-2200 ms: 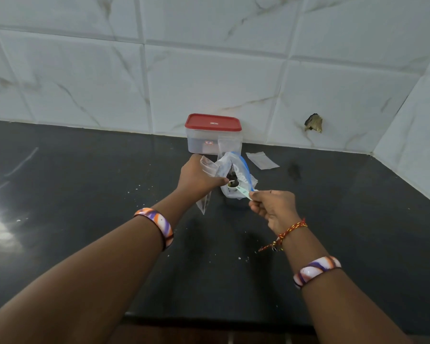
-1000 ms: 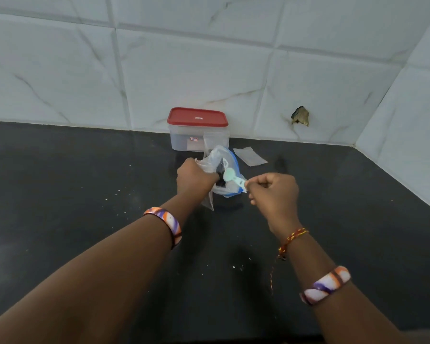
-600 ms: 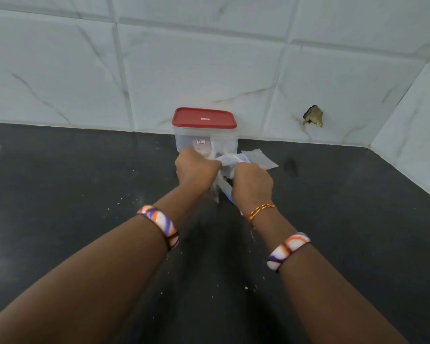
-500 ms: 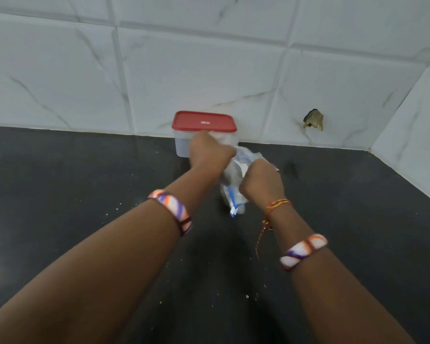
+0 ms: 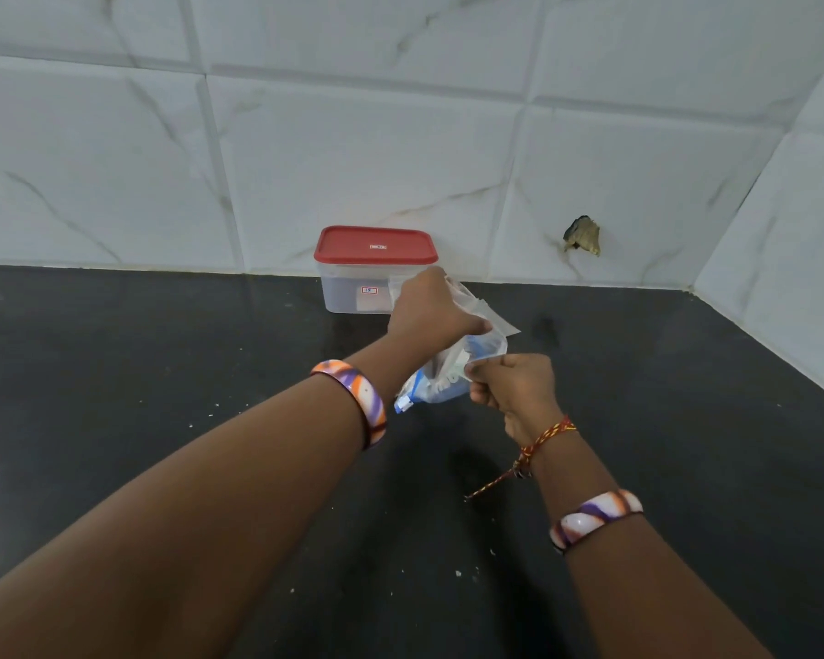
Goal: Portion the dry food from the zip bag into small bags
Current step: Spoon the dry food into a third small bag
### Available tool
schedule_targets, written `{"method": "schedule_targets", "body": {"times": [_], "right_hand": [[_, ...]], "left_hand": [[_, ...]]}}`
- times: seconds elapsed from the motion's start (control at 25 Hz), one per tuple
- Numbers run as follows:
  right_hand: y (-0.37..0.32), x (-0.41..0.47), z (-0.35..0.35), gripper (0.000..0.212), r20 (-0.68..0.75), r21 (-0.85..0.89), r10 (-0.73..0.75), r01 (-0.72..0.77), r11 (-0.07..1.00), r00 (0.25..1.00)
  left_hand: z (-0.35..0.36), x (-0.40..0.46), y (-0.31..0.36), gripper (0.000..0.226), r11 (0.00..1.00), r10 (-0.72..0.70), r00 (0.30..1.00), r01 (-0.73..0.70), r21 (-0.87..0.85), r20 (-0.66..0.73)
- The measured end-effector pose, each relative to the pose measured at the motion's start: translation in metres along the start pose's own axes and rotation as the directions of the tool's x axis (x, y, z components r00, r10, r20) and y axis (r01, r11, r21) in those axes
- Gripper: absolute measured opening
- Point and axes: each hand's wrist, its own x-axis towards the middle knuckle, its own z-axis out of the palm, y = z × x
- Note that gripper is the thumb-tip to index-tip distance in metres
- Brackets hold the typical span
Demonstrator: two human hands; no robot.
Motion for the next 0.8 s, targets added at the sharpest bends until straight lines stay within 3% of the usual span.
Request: {"method": "schedule_targets", "body": {"times": [0.36,0.72,0.8], "right_hand": [[0.017,-0.026,-0.036,0.003,-0.032,0.078,0.047,-0.044,0.996,0.998],[0.036,-0.042,-0.063,0.001,-0.047,0.172,0.035,-0.026,0.985,0.998],[0.040,-0.045,-0.070,0.009,-0.038,0.174,0.031,-0.024,0.984,0.999]], "left_hand": [[0.009,-0.026,-0.003,0.071,1.000,0.000,1.000,0.000,0.015,-0.026],[-0.001,-0.072,-0.012,0.056,0.993,0.007,0.998,-0.014,-0.121,-0.058],[-0.003,-0.087,-0.019,0.055,0.991,0.024,0.999,-0.029,-0.129,-0.043]]}}
